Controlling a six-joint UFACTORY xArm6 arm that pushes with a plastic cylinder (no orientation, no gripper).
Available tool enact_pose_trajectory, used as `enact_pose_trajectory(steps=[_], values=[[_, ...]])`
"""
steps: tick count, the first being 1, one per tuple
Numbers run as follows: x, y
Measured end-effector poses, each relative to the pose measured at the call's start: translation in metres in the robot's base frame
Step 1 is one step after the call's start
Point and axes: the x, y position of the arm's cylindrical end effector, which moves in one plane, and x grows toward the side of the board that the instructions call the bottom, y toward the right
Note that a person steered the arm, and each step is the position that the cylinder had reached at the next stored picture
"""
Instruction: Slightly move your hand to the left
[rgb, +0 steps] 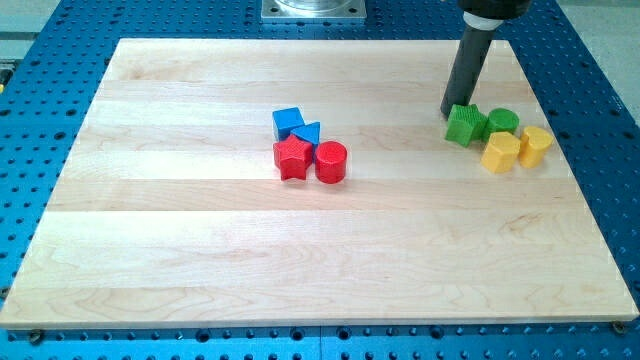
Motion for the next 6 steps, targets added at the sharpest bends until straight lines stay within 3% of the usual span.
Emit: enact_pose_trajectory(steps=[6], values=[[-0.011,-0.002]])
